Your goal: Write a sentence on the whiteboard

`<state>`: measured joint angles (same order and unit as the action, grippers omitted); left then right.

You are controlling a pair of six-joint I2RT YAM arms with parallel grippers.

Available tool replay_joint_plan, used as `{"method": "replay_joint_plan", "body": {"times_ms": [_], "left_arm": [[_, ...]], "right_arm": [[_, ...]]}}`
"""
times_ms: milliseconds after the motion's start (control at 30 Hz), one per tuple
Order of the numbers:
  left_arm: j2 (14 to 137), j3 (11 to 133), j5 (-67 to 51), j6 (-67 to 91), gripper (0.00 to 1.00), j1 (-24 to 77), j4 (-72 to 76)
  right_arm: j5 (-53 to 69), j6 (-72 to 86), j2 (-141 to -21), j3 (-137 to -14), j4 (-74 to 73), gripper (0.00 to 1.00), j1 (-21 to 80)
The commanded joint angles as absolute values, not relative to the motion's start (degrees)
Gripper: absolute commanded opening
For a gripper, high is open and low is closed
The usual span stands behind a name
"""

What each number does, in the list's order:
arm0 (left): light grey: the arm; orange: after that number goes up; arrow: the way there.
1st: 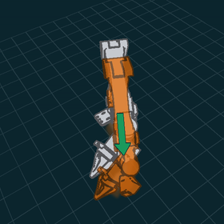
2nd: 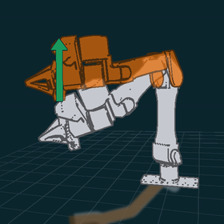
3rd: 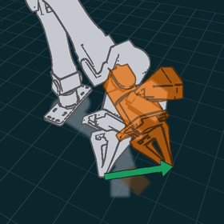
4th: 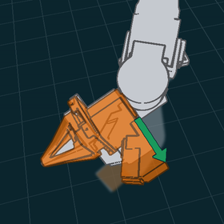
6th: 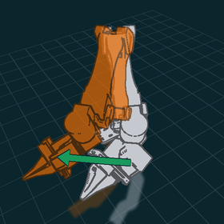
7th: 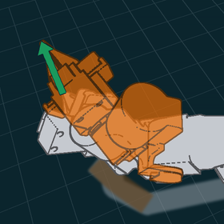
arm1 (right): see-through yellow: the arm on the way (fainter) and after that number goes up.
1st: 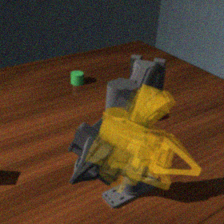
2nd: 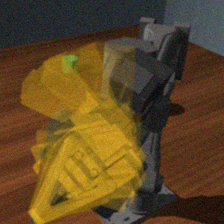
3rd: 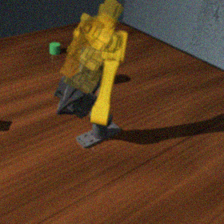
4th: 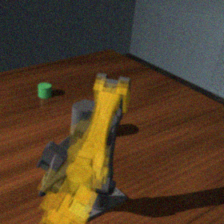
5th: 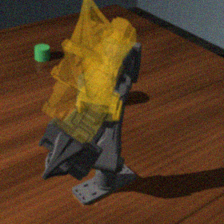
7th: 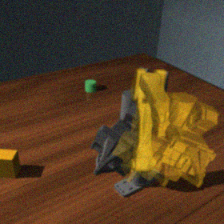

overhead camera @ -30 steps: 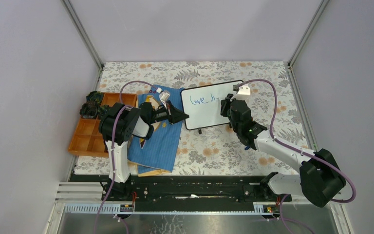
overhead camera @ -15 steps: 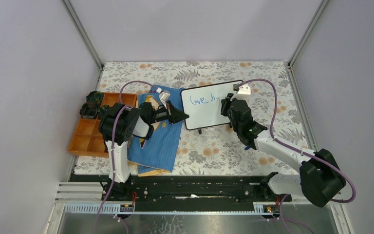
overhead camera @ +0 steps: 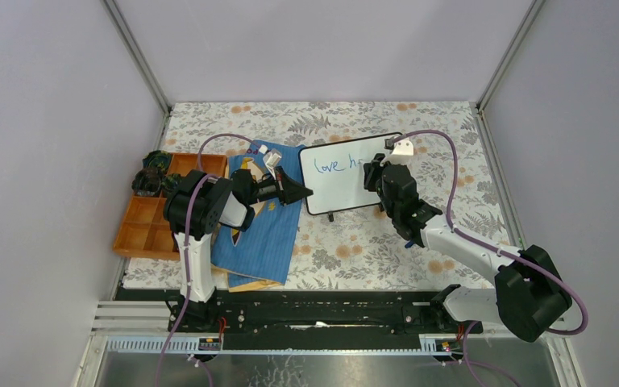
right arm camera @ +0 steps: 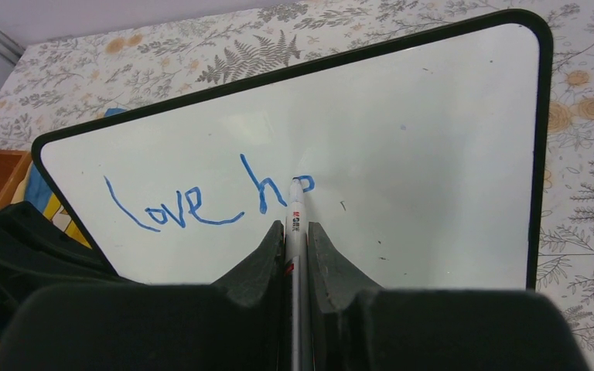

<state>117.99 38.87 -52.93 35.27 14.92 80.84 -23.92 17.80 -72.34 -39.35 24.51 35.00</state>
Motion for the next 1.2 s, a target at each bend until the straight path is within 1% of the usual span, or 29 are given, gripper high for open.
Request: {"method": "replay_joint_plan", "body": {"times_ms": [0,500,1167], "left_arm": [[120.3,37.3,-50.6,31.0,0.00,14.0,74.6],[120.3,37.4,-50.5,30.9,0.00,14.1,74.2],[120.3,37.5,-50.4,30.9,0.00,14.0,73.8]], "right_arm": [[-21.9,17.5,-72.9,-41.3,27.0,0.00,34.5],[-21.6,18.5,-72.2,-39.7,23.6,0.00,34.5],[-25.8,18.1,-71.7,-40.0,20.8,0.00,34.5]]}}
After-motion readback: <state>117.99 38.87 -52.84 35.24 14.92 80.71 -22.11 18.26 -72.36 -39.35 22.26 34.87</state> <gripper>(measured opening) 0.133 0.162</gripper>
